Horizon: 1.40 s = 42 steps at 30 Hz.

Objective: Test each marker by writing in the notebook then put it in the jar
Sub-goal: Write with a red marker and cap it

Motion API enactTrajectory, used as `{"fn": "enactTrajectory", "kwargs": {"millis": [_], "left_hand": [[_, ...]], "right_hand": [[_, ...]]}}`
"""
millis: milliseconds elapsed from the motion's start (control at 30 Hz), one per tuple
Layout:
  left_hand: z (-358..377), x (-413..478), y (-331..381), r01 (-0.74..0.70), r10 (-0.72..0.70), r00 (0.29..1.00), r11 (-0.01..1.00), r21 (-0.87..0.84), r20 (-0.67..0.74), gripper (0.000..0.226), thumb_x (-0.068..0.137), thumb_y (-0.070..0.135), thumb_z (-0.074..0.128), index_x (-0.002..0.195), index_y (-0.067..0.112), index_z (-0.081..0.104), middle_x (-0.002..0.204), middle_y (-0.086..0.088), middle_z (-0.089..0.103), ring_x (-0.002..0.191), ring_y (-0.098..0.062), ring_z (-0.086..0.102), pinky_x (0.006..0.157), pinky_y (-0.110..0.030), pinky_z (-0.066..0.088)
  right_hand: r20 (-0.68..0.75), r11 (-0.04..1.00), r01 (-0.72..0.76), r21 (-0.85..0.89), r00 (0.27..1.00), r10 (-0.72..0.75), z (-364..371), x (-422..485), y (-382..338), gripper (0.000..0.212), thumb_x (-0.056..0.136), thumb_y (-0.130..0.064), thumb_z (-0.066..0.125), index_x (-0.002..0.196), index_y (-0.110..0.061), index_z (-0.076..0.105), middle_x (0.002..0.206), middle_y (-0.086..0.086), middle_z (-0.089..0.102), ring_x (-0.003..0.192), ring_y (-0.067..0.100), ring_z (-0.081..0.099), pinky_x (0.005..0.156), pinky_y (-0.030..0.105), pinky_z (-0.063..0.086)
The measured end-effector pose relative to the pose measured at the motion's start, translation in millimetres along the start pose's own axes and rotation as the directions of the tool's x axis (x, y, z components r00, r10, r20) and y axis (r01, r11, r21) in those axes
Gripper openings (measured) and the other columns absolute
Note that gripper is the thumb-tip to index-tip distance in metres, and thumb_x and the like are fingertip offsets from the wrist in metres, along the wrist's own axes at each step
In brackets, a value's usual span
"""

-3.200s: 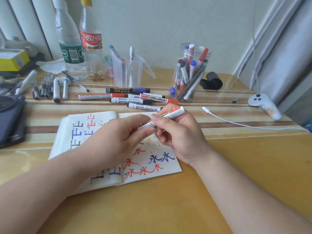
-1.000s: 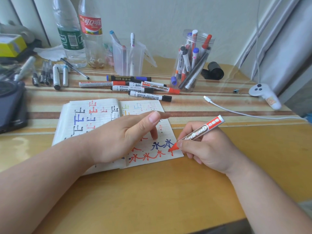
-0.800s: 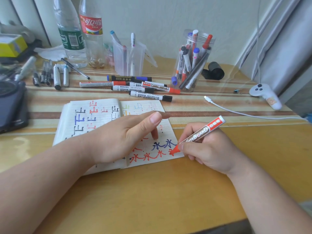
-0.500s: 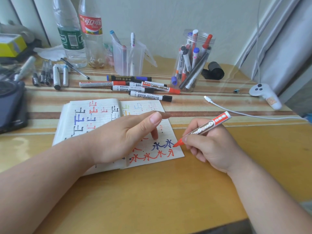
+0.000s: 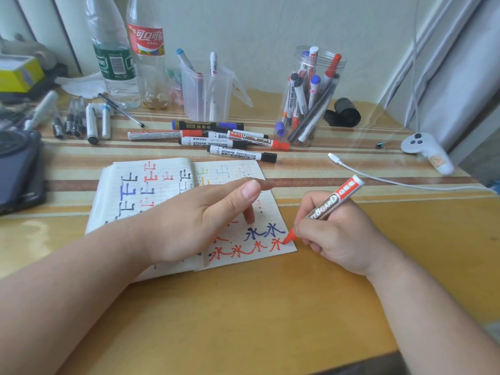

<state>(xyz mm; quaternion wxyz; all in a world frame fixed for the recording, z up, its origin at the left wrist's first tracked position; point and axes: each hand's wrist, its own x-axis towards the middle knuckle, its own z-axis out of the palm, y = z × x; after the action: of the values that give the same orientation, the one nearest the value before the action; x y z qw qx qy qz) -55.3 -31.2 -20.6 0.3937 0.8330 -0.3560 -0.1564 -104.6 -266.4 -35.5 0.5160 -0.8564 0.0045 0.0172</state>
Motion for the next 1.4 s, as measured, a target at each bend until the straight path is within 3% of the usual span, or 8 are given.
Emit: {"fn": "enactTrajectory", "kwargs": {"millis": [200, 267, 400, 633, 833, 1000, 1233, 1400], "left_hand": [[-1, -1, 0, 0.0, 0.0, 1.0, 1.0, -0.004, -0.006, 0.046, 0.092, 0.076, 0.011, 0.128, 0.069, 0.039, 0.114, 0.024, 0.063, 0.11, 0.004, 0.054, 0.098, -0.025, 0.04], [0, 0, -4, 0.025, -0.025, 1.0, 1.0, -0.013, -0.004, 0.033, 0.105, 0.051, 0.029, 0.135, 0.06, 0.039, 0.112, 0.024, 0.063, 0.101, 0.007, 0.055, 0.089, -0.014, 0.039], [5, 6, -9, 0.013, -0.009, 1.0, 0.983, 0.181, -0.021, 0.069, 0.096, 0.0, 0.041, 0.145, 0.045, 0.021, 0.109, 0.023, 0.06, 0.085, 0.004, 0.053, 0.072, -0.01, 0.04], [6, 9, -10, -0.035, 0.058, 0.994, 0.971, 0.238, -0.091, 0.085, 0.097, 0.004, 0.046, 0.148, 0.055, 0.0, 0.115, 0.031, 0.059, 0.098, -0.003, 0.059, 0.084, -0.023, 0.049], [7, 9, -10, -0.071, 0.096, 0.992, 0.966, 0.249, -0.087, 0.084, 0.097, 0.005, 0.05, 0.152, 0.049, 0.004, 0.121, 0.028, 0.061, 0.103, 0.004, 0.056, 0.085, -0.011, 0.043], [10, 10, -8, -0.106, 0.131, 0.986, 0.967, 0.231, -0.098, 0.073, 0.097, 0.006, 0.057, 0.149, 0.043, 0.022, 0.115, 0.028, 0.064, 0.103, 0.004, 0.058, 0.085, -0.009, 0.043], [8, 10, -10, -0.021, 0.022, 0.971, 1.0, 0.008, -0.237, 0.022, 0.089, 0.029, 0.072, 0.091, 0.033, 0.051, 0.08, 0.016, 0.073, 0.077, -0.005, 0.07, 0.077, -0.036, 0.057], [7, 8, -2, -0.098, 0.065, 0.957, 0.99, -0.104, -0.284, 0.017, 0.08, 0.043, 0.071, 0.093, 0.031, 0.07, 0.071, 0.01, 0.072, 0.065, -0.006, 0.067, 0.065, -0.02, 0.052]], "right_hand": [[-0.06, 1.0, 0.005, -0.002, 0.998, -0.005, 2, 4, 1, 0.014, 0.06, -0.015, 0.06, 0.059, -0.005, 0.05, 0.053, 0.014, 0.04, 0.048, 0.02, 0.034, 0.044, 0.023, 0.026], [-0.098, 0.989, -0.011, 0.148, 0.995, 0.026, 3, 5, 3, 0.011, 0.061, -0.011, 0.058, 0.058, -0.007, 0.049, 0.051, 0.012, 0.038, 0.046, 0.019, 0.029, 0.042, 0.02, 0.023], [-0.094, 0.892, 0.077, 0.446, 0.995, -0.039, 2, 7, 1, 0.007, 0.072, -0.003, 0.063, 0.074, 0.0, 0.057, 0.051, 0.008, 0.041, 0.044, 0.017, 0.029, 0.04, 0.02, 0.019], [0.027, 0.782, 0.084, 0.618, 0.992, -0.127, 11, 6, -6, 0.018, 0.08, -0.007, 0.06, 0.087, -0.011, 0.076, 0.063, 0.009, 0.05, 0.053, 0.017, 0.041, 0.041, 0.022, 0.017], [0.068, 0.835, 0.036, 0.549, 0.994, -0.088, 15, 4, -7, 0.023, 0.081, -0.013, 0.057, 0.092, -0.01, 0.077, 0.07, 0.007, 0.06, 0.055, 0.016, 0.047, 0.039, 0.02, 0.02], [0.048, 0.842, 0.05, 0.537, 0.995, -0.089, 17, 5, -6, 0.01, 0.081, -0.011, 0.066, 0.087, -0.016, 0.06, 0.073, 0.017, 0.064, 0.052, 0.021, 0.05, 0.039, 0.018, 0.026], [0.047, 0.807, 0.109, 0.581, 0.985, -0.168, 13, 6, -4, 0.022, 0.066, -0.013, 0.086, 0.079, -0.018, 0.069, 0.059, 0.005, 0.058, 0.048, 0.015, 0.044, 0.044, 0.021, 0.031], [0.136, 0.746, 0.068, 0.663, 0.969, -0.208, 9, 7, -1, 0.032, 0.072, -0.025, 0.085, 0.099, -0.011, 0.076, 0.084, 0.019, 0.069, 0.065, 0.022, 0.057, 0.043, 0.022, 0.032]]}}
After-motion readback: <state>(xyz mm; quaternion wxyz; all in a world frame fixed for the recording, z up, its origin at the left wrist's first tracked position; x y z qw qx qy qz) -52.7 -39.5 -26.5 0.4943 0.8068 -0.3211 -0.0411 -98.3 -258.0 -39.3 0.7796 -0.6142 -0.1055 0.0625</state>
